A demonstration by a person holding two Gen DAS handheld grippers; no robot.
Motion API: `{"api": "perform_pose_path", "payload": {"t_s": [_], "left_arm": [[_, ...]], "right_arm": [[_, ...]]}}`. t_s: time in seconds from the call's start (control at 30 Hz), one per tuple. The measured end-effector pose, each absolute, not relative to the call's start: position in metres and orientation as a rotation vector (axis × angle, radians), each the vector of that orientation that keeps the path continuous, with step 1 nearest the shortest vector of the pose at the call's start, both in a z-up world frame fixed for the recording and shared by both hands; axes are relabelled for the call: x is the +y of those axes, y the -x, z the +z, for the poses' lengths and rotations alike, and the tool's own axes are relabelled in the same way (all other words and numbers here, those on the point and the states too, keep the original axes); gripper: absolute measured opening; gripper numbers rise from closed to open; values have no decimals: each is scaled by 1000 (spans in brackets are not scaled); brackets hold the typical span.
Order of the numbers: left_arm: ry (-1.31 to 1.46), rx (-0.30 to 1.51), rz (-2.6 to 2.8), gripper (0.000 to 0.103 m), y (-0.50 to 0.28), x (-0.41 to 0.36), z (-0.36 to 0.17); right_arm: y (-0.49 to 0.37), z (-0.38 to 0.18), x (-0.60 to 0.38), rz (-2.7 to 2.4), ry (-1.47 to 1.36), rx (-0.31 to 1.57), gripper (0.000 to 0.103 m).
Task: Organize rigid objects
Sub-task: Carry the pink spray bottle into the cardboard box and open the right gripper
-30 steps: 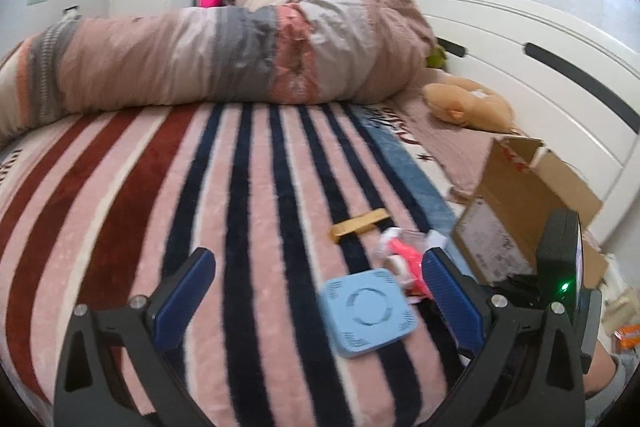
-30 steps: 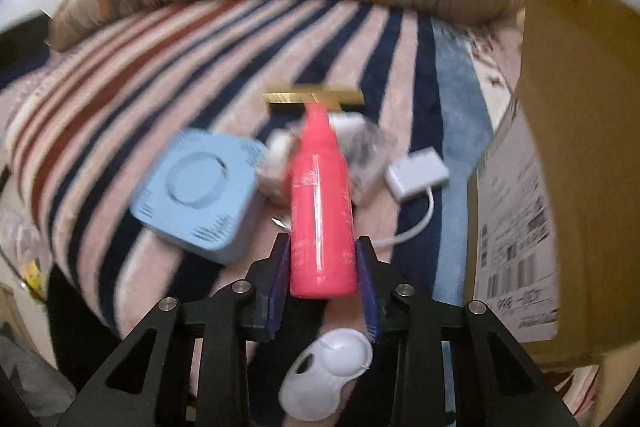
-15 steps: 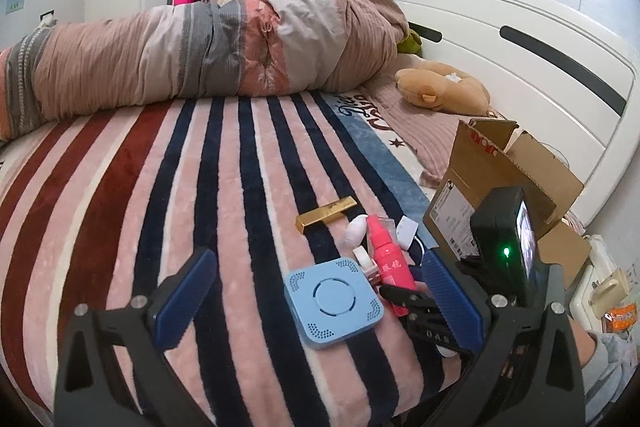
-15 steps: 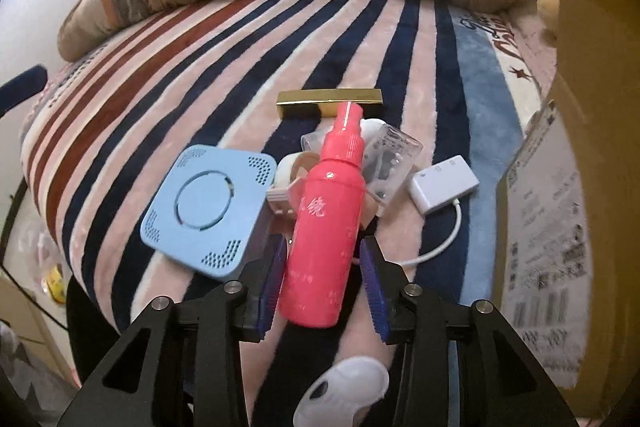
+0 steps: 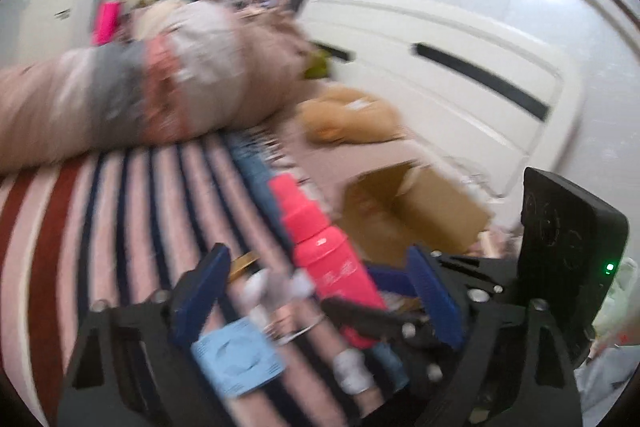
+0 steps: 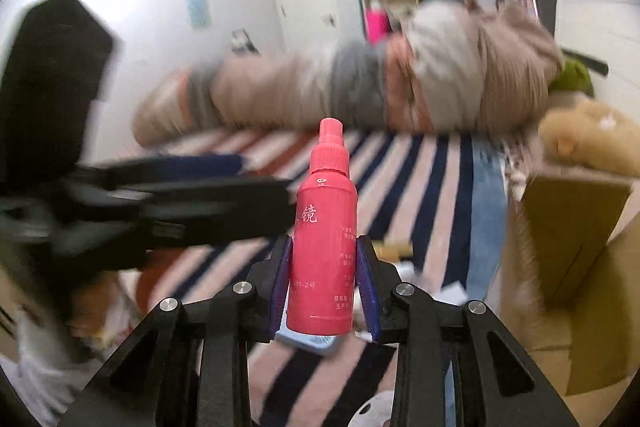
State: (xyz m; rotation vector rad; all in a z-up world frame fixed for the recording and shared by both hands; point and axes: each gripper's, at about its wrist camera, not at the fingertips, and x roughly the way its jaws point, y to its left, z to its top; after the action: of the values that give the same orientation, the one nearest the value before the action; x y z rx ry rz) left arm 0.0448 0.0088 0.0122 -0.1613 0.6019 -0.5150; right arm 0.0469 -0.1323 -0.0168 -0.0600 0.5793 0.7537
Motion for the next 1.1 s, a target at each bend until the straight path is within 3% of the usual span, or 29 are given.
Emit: {"api": "perform_pose_path", "payload": {"t_s": [0.03, 0.1, 0.17, 0.43, 0.6, 0.67, 0.77, 0.8, 0.87, 0.97, 1.1], "left_arm": [[160, 596, -559, 70, -50, -2, 19], [152, 605, -628, 44, -62, -29, 29], [129, 616, -655, 33, -73, -53, 35], [-21, 778, -751, 30, -114, -177, 19], [-72, 890, -745, 31, -136, -208, -3], [-109, 893, -703, 38, -138, -211, -6], [-123, 843, -643, 67, -132, -197, -2], [-116, 826, -629, 72, -130, -188, 0], [-103, 785, -599, 74, -122, -166, 10], [-82, 706, -499, 83, -101, -118, 27], [-54, 653, -363, 86, -75, -59, 31]], "right_arm": [[-44, -9, -140, 760, 48, 555, 27], [-40, 5, -160, 748, 32, 507, 27], [-40, 11, -182, 715, 30, 479, 27], [-64, -12, -276, 560, -35, 603, 27], [-80, -31, -302, 481, -14, 734, 27], [-87, -36, -309, 454, -2, 767, 28], [-90, -42, -311, 401, 0, 784, 39], [-90, -41, -313, 396, -3, 773, 43], [-85, -32, -311, 413, -10, 727, 56], [-69, -15, -302, 447, 2, 653, 57], [-42, 9, -273, 557, -13, 558, 57]]}}
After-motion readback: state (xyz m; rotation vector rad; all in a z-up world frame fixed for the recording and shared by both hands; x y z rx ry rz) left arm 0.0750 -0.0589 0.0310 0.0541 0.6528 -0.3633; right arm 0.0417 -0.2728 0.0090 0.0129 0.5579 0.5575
